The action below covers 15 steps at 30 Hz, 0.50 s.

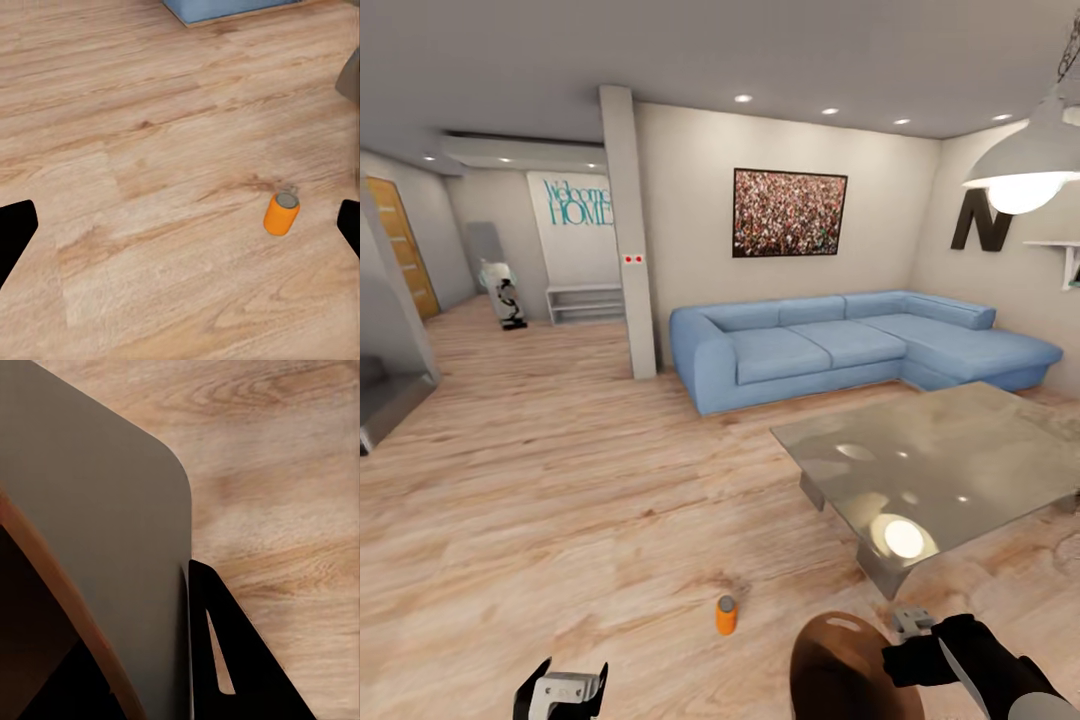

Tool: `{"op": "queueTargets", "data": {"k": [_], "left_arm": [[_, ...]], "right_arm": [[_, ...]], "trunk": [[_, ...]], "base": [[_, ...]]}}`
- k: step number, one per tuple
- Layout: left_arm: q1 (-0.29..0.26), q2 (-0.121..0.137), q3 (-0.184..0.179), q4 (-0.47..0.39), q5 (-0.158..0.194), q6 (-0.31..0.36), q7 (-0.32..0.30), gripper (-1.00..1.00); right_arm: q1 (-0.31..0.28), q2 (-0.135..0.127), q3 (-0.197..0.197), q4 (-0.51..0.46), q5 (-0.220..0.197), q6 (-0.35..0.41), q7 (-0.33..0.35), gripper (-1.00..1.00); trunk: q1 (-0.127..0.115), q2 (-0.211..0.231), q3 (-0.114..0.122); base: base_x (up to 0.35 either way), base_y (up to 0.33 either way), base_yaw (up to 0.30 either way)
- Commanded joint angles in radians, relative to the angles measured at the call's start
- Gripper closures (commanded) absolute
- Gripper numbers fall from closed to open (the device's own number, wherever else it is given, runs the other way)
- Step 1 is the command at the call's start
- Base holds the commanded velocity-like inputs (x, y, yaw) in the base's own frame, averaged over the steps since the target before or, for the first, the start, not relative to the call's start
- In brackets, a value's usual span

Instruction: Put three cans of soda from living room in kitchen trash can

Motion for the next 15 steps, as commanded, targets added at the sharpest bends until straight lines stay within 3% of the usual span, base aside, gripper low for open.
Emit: {"op": "queueTargets", "data": {"k": [1,15], "left_arm": [[0.0,0.0,0.0,0.0,0.0,0.0,-0.003,-1.0],[0.0,-0.001,0.001,0.0,-0.005,0.0,-0.013,-1.0]], "right_arm": [[0.0,0.0,-0.002,0.0,-0.014,0.004,0.007,1.0],[0.0,0.0,-0.002,0.0,-0.014,0.004,0.007,1.0]], "trunk": [[0.0,0.0,0.001],[0.0,0.0,0.016]], "base": [[0.001,0.273,-0.203],[0.0,0.316,-0.203]]}}
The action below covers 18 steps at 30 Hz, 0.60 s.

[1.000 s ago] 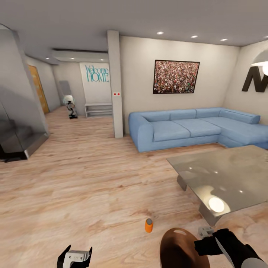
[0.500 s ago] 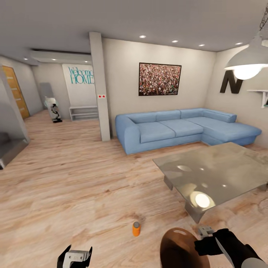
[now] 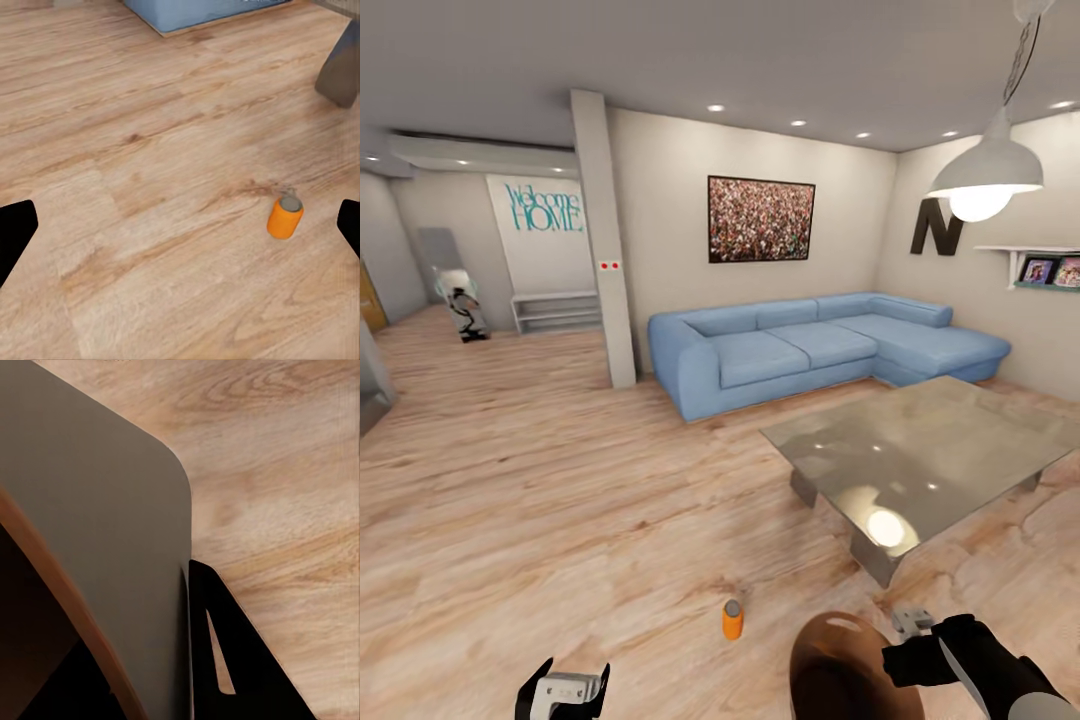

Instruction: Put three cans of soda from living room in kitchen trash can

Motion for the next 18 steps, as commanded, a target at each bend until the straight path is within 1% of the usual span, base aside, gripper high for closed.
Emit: {"op": "queueTargets", "data": {"k": [1,8,15,18], "left_arm": [[0.0,0.0,0.0,0.0,0.0,0.0,0.0,-1.0],[0.0,0.0,0.0,0.0,0.0,0.0,0.0,-1.0],[0.0,0.0,0.0,0.0,0.0,0.0,0.0,-1.0],[0.0,0.0,0.0,0.0,0.0,0.0,0.001,-1.0]], "right_arm": [[0.0,0.0,-0.002,0.0,-0.014,0.004,0.007,1.0],[0.0,0.0,-0.002,0.0,-0.014,0.004,0.007,1.0],[0.0,0.0,-0.003,0.0,-0.014,0.004,0.007,1.0],[0.0,0.001,-0.004,-0.001,-0.014,0.004,0.01,1.0]], "trunk": [[0.0,0.0,0.001],[0.0,0.0,0.009],[0.0,0.0,0.016],[0.0,0.0,0.018]], "base": [[0.0,0.322,-0.203],[0.027,0.32,-0.203],[0.166,0.292,-0.206],[0.155,0.174,-0.182]]}}
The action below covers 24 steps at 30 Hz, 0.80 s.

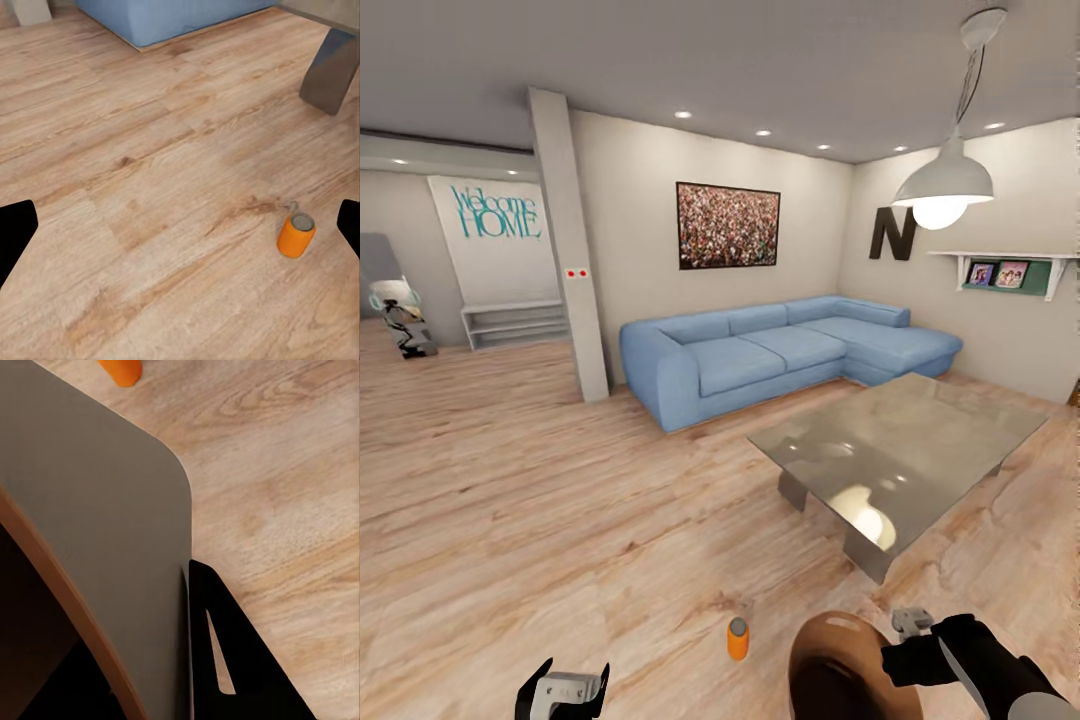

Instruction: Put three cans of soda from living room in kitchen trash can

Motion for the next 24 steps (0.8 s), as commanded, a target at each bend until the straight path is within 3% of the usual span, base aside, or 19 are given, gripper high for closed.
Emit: {"op": "queueTargets", "data": {"k": [1,8,24], "left_arm": [[0.0,0.0,0.0,0.0,0.0,0.0,0.0,-1.0],[0.0,-0.001,-0.001,-0.001,-0.001,-0.001,0.001,-1.0],[0.001,-0.001,-0.002,0.0,-0.002,-0.001,0.001,-1.0]], "right_arm": [[0.0,0.0,-0.002,0.0,-0.012,0.004,0.007,1.0],[0.0,0.0,-0.002,0.001,-0.012,0.004,0.008,1.0],[0.0,-0.001,-0.002,0.001,-0.012,0.004,0.009,1.0]], "trunk": [[0.0,0.0,0.0],[0.0,0.0,0.001],[0.0,0.0,0.011]], "base": [[0.086,0.095,-0.108],[0.023,-0.096,-0.081],[0.001,-0.276,-0.231]]}}
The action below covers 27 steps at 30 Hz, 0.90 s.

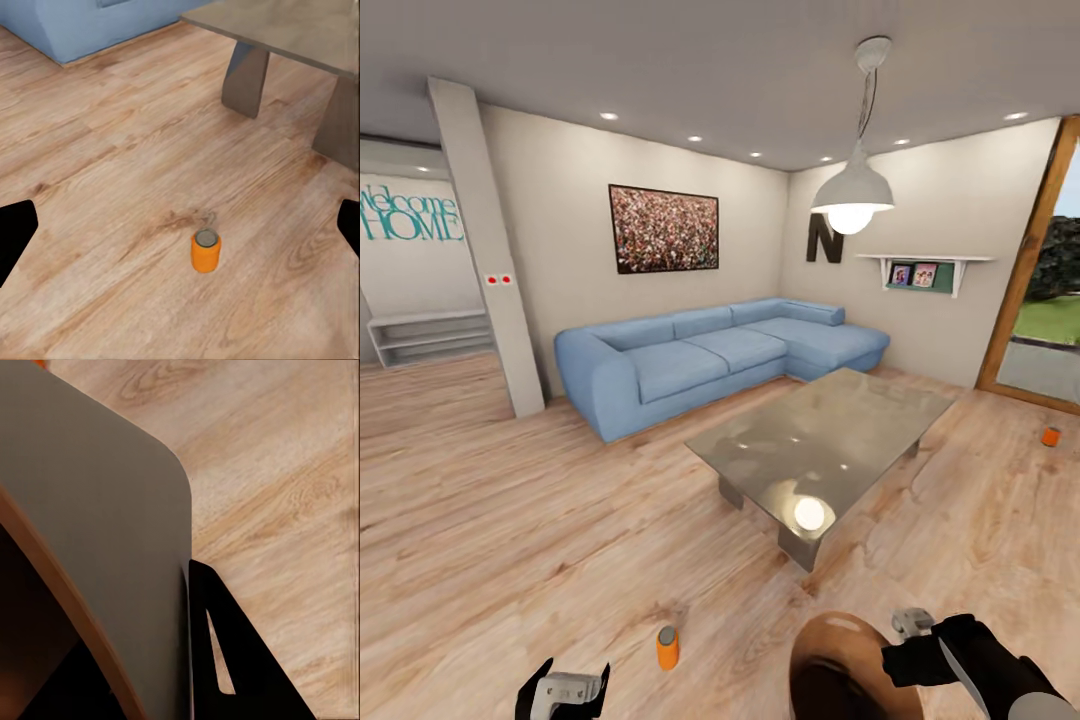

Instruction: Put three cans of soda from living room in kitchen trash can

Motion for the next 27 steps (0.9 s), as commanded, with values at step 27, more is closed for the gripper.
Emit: {"op": "queueTargets", "data": {"k": [27], "left_arm": [[-0.001,0.0,0.0,0.001,0.0,-0.006,-0.001,-1.0]], "right_arm": [[0.0,0.0,-0.002,-0.001,-0.015,0.005,0.003,1.0]], "trunk": [[0.0,0.0,0.018]], "base": [[0.187,0.141,-0.235]]}}
